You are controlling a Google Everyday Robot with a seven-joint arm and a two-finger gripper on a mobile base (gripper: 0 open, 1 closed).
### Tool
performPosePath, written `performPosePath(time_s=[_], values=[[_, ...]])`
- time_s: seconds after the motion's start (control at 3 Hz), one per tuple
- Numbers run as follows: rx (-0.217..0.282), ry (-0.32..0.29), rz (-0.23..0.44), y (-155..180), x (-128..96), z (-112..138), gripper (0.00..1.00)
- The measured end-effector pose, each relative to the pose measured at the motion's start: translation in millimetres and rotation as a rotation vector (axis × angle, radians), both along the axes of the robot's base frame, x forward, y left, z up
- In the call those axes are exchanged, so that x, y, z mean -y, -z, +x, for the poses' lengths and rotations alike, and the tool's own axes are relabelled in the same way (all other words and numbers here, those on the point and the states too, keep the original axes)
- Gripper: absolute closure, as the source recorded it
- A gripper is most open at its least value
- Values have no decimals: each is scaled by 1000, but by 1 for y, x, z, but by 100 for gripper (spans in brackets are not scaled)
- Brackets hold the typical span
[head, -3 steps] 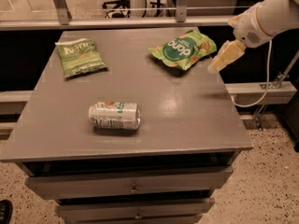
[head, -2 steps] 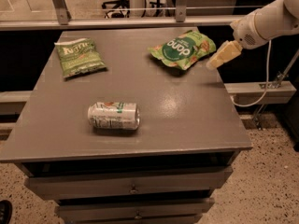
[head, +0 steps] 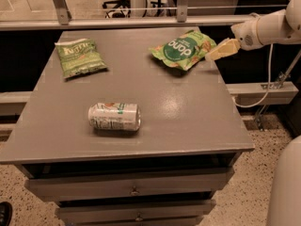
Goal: Pick green rice chip bag
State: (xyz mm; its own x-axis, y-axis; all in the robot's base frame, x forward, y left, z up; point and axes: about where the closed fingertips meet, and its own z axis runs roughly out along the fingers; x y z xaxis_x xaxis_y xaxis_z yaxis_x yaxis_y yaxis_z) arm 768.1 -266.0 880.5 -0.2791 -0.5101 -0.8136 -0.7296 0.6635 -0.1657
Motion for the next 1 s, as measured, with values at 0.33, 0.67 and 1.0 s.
performPosePath(time_s=[0.33,0.67,1.0], values=[[21,-24,106,1,-4,16,0],[38,-73,187,-4,-19,23,0],[-18,-132,249,7,-41,24,0]])
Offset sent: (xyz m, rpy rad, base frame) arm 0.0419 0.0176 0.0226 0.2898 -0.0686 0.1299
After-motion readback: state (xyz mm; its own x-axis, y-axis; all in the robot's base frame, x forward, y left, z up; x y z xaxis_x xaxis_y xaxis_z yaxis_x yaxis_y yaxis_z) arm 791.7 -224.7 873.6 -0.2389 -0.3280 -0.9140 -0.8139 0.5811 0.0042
